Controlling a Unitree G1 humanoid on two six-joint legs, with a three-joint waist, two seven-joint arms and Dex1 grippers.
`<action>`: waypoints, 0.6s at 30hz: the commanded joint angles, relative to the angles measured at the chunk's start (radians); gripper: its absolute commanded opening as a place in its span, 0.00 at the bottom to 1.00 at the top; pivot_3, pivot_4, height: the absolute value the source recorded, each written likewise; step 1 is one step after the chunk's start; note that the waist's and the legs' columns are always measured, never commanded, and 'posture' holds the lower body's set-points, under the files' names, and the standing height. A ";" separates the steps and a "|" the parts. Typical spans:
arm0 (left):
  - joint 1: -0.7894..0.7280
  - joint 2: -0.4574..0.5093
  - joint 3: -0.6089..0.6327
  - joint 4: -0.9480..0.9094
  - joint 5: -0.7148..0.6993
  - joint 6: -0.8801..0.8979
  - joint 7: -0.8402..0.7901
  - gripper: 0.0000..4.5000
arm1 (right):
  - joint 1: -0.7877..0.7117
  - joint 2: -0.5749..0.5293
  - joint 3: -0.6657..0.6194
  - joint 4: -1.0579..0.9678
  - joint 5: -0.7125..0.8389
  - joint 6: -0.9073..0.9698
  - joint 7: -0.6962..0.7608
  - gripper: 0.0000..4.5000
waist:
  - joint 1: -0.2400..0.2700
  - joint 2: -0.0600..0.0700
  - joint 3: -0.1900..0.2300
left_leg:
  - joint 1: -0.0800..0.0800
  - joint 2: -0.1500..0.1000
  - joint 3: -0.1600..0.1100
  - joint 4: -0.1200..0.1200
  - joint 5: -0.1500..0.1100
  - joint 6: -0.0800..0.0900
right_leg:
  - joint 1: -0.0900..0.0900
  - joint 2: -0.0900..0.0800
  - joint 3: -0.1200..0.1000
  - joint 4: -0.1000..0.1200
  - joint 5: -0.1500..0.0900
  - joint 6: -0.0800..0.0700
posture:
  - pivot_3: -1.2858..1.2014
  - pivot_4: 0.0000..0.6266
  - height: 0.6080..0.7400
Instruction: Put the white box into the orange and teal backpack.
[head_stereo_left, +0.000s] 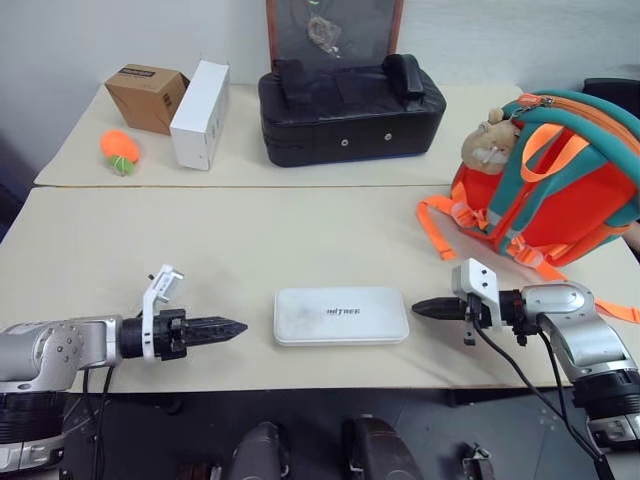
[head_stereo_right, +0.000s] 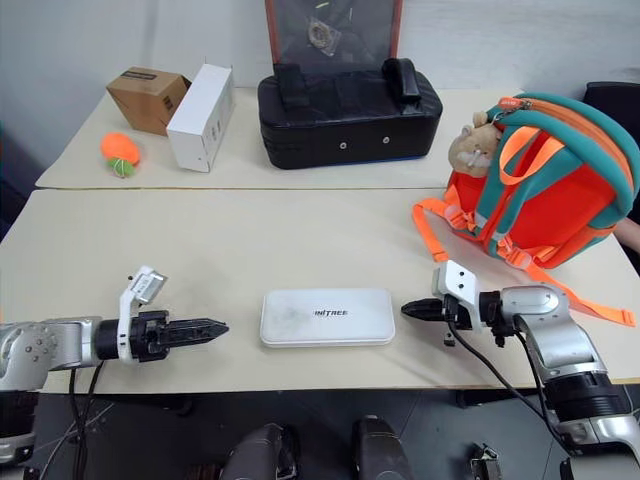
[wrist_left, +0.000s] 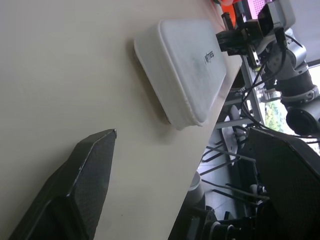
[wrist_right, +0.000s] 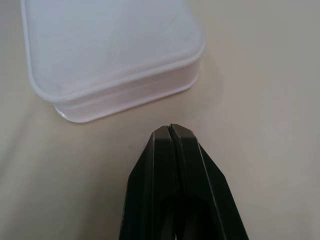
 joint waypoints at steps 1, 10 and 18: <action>-0.073 -0.074 -0.029 0.057 0.000 0.060 0.084 0.97 | 0.005 -0.009 0.002 -0.038 0.007 -0.012 0.022 0.00 | 0.005 0.000 0.000 | 0.000 0.000 -0.001 0.001 0.000 0.000 | 0.001 0.000 -0.001 0.000 0.000 0.000 | 0.52 0.24 1.00; -0.337 -0.315 -0.165 0.271 0.073 0.092 0.195 0.97 | 0.035 -0.001 0.001 -0.067 0.005 -0.007 0.013 0.00 | 0.028 0.001 -0.001 | 0.000 -0.002 -0.003 0.006 0.000 0.001 | 0.004 -0.001 -0.002 0.000 0.001 0.002 | 0.52 0.24 1.00; -0.433 -0.350 -0.275 0.359 0.096 0.066 0.130 0.97 | 0.055 0.003 -0.006 -0.087 0.006 -0.004 -0.010 0.00 | 0.028 0.001 -0.001 | 0.000 -0.002 -0.003 0.006 0.000 0.001 | 0.004 -0.001 -0.002 0.001 0.001 0.002 | 0.52 0.24 1.00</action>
